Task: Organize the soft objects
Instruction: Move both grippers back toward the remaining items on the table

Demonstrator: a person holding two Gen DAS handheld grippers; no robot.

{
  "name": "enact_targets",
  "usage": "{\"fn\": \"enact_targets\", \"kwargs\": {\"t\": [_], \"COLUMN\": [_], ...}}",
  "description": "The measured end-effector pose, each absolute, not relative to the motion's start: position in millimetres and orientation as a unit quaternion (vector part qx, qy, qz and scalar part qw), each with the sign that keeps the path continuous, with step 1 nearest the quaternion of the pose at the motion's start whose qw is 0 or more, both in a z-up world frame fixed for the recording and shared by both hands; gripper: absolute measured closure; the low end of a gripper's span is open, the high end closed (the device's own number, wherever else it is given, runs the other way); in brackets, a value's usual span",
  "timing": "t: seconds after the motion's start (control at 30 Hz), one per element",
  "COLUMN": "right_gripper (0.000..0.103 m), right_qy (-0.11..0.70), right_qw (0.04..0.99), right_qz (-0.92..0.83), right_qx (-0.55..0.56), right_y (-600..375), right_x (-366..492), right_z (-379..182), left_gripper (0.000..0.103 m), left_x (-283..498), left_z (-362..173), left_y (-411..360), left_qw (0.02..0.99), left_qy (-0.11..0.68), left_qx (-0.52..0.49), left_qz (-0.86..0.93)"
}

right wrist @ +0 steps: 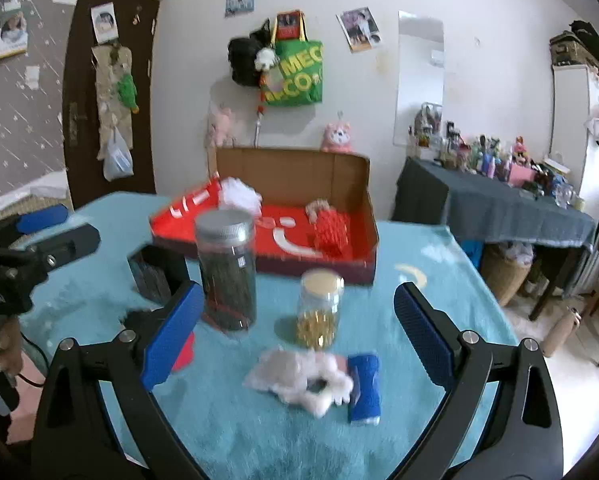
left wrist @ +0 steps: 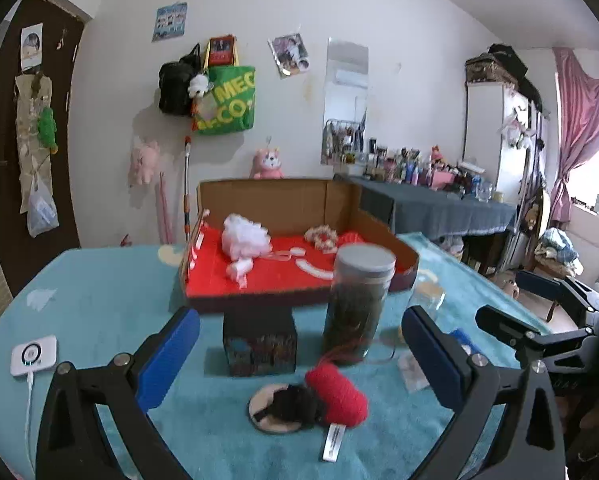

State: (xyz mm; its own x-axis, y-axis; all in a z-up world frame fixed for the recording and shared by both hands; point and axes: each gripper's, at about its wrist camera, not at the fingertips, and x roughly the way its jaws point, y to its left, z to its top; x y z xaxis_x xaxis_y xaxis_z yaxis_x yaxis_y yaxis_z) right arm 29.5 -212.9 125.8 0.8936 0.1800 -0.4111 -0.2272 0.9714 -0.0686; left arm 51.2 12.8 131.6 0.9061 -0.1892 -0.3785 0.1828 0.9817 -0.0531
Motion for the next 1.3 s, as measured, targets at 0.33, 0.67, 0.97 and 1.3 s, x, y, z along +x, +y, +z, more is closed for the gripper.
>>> {"fn": "enact_targets", "kwargs": {"t": [0.33,0.67,0.97,1.3], "right_gripper": [0.005,0.005,0.005,0.005], "right_qy": [0.207,0.177,0.193,0.234], "right_qw": [0.971,0.976,0.972,0.964], "right_qz": [0.108,0.121,0.119,0.107], "right_qx": [-0.046,-0.041,-0.063,-0.069], "right_y": [-221.6,-231.5,-222.1,-212.4], "right_x": [17.7,-15.4,-16.0,10.0], "right_z": [122.2,138.8,119.9,83.3], "left_gripper": [0.0,0.0,0.0,0.0], "left_x": [19.6,-25.8,-3.1,39.9], "left_z": [152.1,169.3,128.0,79.3], "left_y": [13.3,8.9,15.5,25.2], "left_qw": [0.982,0.988,0.976,0.956], "left_qy": [0.175,0.145,0.211,0.285], "left_qx": [0.007,0.03,0.003,-0.022], "left_qz": [-0.072,-0.048,-0.061,-0.067]}}
